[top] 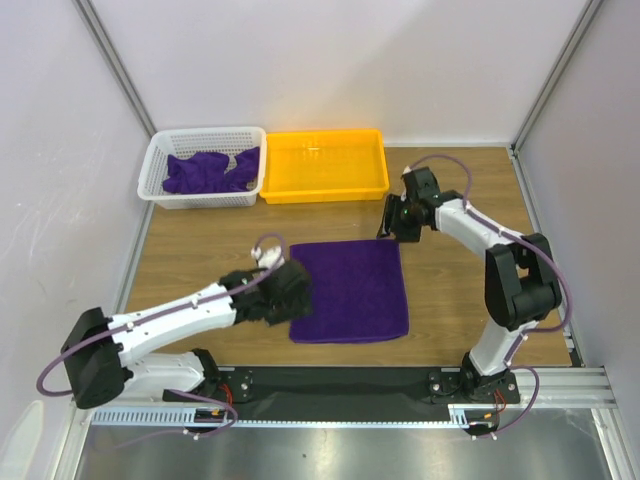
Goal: Fold and stack the towels
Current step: Fold the towel
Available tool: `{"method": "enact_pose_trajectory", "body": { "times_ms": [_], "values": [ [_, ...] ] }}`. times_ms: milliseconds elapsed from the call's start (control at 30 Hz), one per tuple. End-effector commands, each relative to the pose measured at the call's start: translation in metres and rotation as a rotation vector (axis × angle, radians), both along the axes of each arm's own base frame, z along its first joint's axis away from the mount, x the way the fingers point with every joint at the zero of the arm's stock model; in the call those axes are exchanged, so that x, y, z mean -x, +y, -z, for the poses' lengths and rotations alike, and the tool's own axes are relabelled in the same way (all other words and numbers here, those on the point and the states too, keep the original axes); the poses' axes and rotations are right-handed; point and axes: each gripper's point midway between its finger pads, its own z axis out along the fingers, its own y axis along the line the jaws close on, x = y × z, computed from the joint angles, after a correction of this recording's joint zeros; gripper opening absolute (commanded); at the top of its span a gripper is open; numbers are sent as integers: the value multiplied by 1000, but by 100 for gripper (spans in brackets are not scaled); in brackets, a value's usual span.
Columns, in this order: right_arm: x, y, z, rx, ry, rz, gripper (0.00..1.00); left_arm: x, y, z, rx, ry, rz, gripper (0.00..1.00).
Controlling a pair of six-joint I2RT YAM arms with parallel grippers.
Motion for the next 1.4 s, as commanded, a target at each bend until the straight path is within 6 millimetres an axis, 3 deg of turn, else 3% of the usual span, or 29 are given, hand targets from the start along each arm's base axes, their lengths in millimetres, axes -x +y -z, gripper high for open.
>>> {"method": "enact_pose_trajectory", "body": {
  "times_ms": [0,67,133,167,300,333,400,433,600,867,1133,1233,1267,1333,1367],
  "values": [
    [-12,2,-69,-8,-139,-43,58,-48,7,-48,-13,-139,14,68],
    [-17,-4,-78,25,-166,-21,64,-74,20,-57,-20,-170,-4,71],
    [-26,-12,-83,61,-193,14,68,-100,20,-68,-5,-223,9,74],
    [-28,-15,-82,70,-192,26,69,-114,27,-71,1,-232,-20,74],
    [-36,-22,-63,72,-143,96,69,-162,21,-78,33,-272,-34,75],
    [-39,-25,-54,74,-125,111,68,-171,20,-66,11,-247,-26,75],
    [-43,-26,-47,69,-114,127,67,-190,16,-68,25,-257,-39,74],
    [-45,-27,-42,70,-104,141,66,-195,14,-54,11,-229,-35,73],
    [-50,-27,-16,74,-51,157,61,-226,7,-36,20,-212,-56,71],
    [-45,-26,3,79,-3,151,50,-239,9,-5,-14,-161,-68,68],
    [-41,-26,9,75,30,138,47,-232,14,14,-34,-136,-52,66],
    [-31,-29,6,75,38,122,47,-216,11,8,7,-131,-10,65],
    [-29,-29,-4,67,18,119,48,-212,10,4,22,-142,2,65],
    [-12,-30,-2,57,49,105,53,-190,16,12,23,-105,17,65],
    [-5,-30,-11,44,36,101,55,-184,17,3,37,-126,20,66]
  ]
}}
